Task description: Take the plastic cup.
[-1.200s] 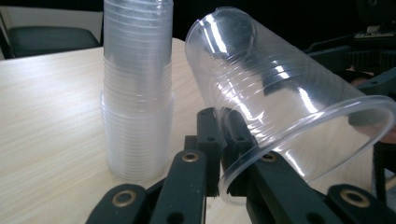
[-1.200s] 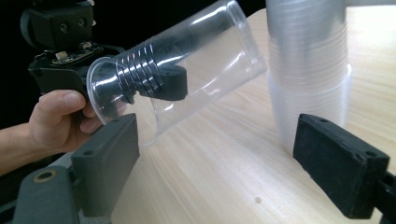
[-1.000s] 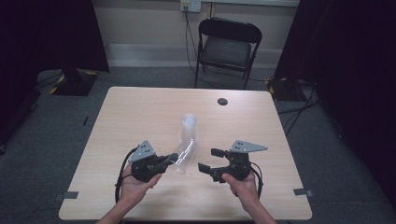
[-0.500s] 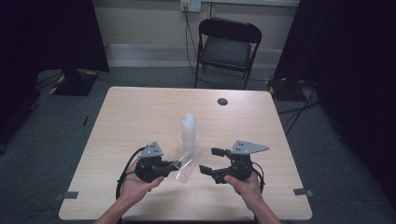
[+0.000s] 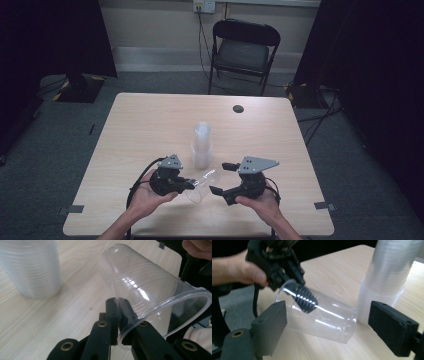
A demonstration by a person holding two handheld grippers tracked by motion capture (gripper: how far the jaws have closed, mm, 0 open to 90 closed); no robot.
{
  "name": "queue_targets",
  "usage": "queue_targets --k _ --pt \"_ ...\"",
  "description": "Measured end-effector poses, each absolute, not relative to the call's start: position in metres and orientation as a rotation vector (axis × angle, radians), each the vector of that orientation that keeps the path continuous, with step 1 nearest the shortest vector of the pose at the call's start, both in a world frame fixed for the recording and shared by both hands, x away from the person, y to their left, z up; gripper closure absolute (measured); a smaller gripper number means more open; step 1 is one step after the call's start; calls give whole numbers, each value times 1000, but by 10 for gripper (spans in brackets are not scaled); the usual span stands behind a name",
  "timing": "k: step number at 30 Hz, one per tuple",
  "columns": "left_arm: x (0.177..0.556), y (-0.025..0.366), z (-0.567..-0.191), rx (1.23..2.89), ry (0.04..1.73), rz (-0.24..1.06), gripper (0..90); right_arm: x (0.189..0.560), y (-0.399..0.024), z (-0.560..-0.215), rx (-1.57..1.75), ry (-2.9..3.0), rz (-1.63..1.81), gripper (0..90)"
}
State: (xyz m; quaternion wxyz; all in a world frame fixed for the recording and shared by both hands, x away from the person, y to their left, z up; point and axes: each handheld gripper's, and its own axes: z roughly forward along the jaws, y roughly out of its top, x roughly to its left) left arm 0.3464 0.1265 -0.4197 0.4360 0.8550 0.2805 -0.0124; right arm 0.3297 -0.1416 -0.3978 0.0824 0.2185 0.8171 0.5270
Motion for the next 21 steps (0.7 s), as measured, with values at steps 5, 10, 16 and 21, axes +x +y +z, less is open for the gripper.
queue_targets --k 5,10,16,21 --pt "350 122 -420 2170 686 -75 878 324 -140 -402 551 2468 1479 159" --pt "352 119 -420 2210 676 -87 879 322 -134 -407 442 2504 1383 165" --pt "356 116 -420 2236 685 -167 879 318 -123 -410 306 2528 1279 161" --pt "361 116 -420 2239 687 -187 879 315 -113 -413 231 2543 1192 138"
